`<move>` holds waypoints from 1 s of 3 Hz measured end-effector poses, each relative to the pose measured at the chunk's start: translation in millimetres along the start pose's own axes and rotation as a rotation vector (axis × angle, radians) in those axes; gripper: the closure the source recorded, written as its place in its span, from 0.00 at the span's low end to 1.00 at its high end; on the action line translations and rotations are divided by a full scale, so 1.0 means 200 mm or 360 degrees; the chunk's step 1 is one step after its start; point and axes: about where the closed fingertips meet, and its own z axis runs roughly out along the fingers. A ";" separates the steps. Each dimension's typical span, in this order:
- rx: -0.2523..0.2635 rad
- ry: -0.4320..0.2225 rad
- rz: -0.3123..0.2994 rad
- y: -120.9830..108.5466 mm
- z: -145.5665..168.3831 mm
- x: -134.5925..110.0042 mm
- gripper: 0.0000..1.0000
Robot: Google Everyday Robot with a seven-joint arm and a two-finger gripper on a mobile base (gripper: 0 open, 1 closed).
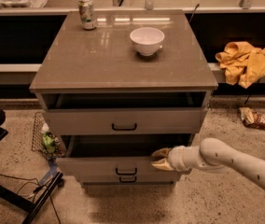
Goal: Open middle drawer
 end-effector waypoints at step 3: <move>-0.0055 -0.0007 0.0092 0.15 -0.11 0.07 1.00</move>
Offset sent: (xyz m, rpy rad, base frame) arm -0.3387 -0.1771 0.0397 0.3428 0.1508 -0.2769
